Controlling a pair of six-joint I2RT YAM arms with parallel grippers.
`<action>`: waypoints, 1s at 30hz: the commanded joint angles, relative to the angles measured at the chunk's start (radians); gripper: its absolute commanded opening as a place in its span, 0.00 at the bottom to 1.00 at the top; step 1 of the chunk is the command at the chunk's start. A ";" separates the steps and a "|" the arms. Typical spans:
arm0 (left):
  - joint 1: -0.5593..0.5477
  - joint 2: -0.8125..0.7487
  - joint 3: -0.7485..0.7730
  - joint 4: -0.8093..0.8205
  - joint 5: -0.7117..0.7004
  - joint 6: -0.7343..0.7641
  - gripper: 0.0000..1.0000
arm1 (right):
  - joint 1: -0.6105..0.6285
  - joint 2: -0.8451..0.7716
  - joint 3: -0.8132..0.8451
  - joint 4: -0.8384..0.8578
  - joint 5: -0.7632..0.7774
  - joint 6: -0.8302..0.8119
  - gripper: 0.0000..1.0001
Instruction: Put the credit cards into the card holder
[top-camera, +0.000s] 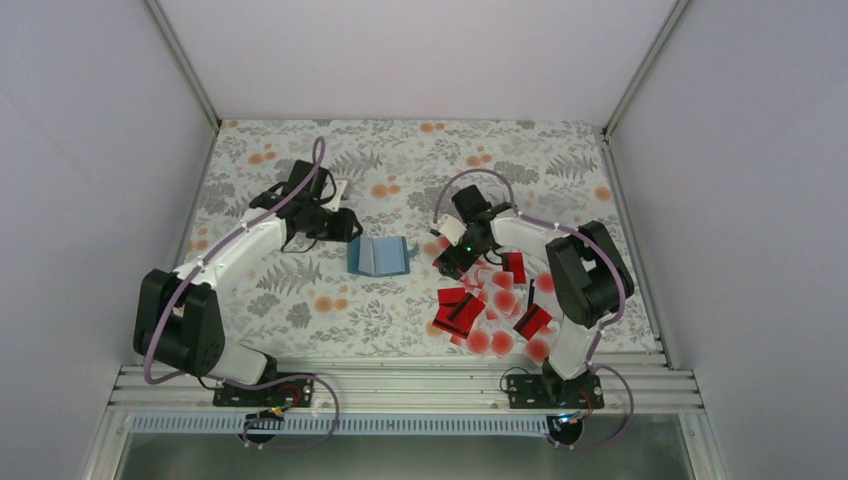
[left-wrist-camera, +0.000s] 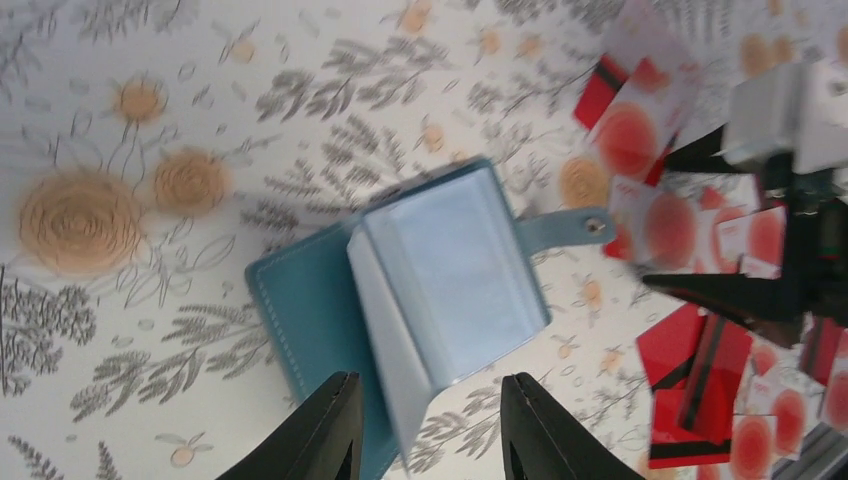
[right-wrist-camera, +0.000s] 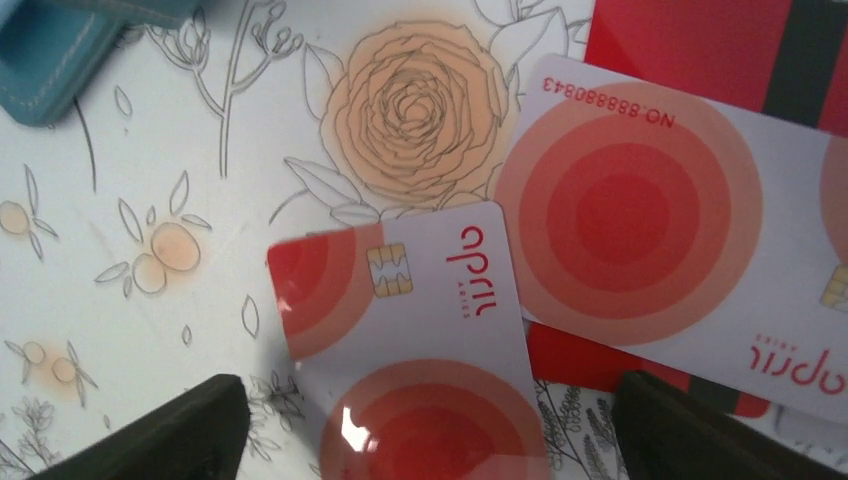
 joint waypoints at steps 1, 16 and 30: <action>-0.009 -0.032 0.046 0.005 0.048 0.038 0.36 | 0.000 -0.043 -0.029 -0.023 0.063 -0.047 0.98; -0.012 -0.080 0.026 0.008 0.060 0.061 0.36 | 0.081 0.031 -0.032 -0.072 0.062 -0.064 0.84; -0.027 -0.073 0.052 0.017 0.072 0.068 0.36 | 0.103 0.057 -0.161 0.009 0.217 -0.045 0.69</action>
